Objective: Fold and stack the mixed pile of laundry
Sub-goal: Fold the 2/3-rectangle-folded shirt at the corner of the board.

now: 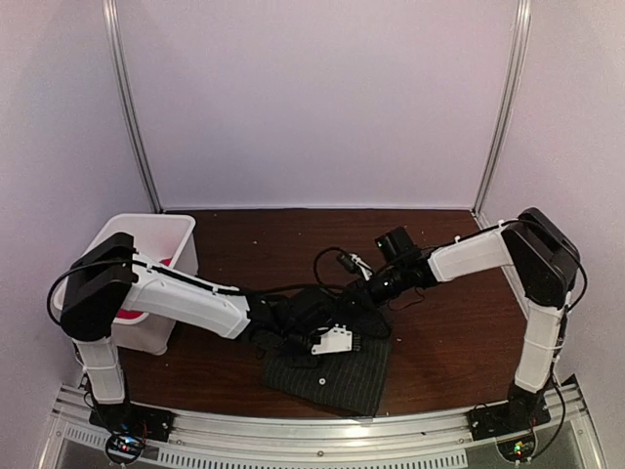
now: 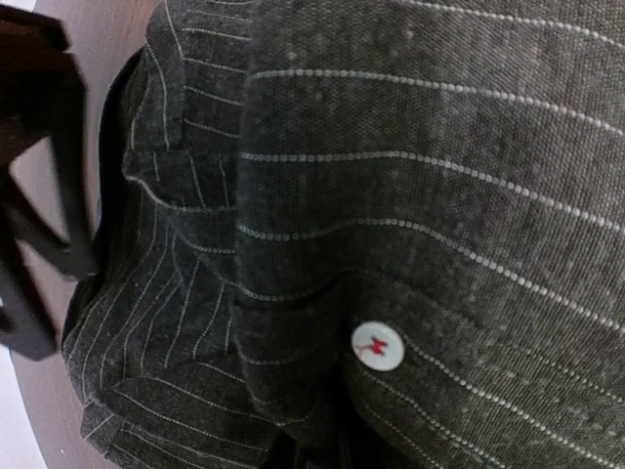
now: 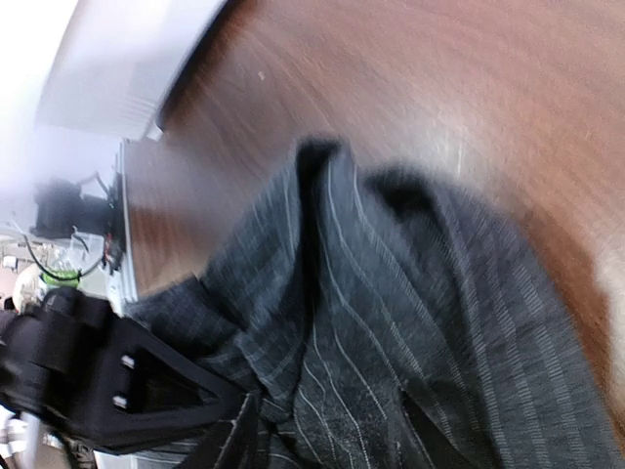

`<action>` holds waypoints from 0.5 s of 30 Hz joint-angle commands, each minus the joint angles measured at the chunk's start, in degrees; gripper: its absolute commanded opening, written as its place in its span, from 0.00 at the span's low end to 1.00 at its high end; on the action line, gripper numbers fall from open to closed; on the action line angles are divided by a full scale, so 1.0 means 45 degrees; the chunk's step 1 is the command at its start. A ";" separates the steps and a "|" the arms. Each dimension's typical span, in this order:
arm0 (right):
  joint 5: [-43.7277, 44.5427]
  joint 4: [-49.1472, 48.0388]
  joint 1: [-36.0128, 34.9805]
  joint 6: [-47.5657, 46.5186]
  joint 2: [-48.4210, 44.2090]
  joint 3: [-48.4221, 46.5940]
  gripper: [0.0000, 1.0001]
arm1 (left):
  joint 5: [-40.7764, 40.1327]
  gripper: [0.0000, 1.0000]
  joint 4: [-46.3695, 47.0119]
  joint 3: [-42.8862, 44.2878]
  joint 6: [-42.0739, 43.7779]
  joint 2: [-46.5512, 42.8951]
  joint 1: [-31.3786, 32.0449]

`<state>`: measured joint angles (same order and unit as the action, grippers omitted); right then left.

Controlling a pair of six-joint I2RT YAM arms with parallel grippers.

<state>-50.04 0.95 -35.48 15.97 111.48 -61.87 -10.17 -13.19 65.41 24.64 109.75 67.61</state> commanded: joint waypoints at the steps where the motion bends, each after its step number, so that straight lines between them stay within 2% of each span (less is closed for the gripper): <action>1: 0.0300 0.0592 0.0305 -0.0037 -0.1448 -0.0481 0.48 | 0.0887 0.13 -0.0704 -0.0414 -0.1275 -0.0649 0.0437; 5: 0.0040 0.0854 0.0904 0.0041 -0.1404 -0.1006 0.47 | 0.1654 0.30 -0.0571 -0.0147 -0.1177 -0.1500 0.0159; 8: -0.0169 0.1037 0.1277 0.0051 -0.1048 -0.1174 0.40 | 0.2717 0.44 -0.0140 -0.0125 -0.0904 -0.2095 -0.0141; 15: -0.1388 0.0465 0.1280 0.0721 -0.0674 -0.0534 0.27 | 0.4380 0.52 -0.0232 0.0185 -0.0434 -0.2010 -0.0428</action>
<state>-52.01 4.45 -29.02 17.50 107.44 -65.82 3.18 -14.90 64.69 21.43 100.47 66.02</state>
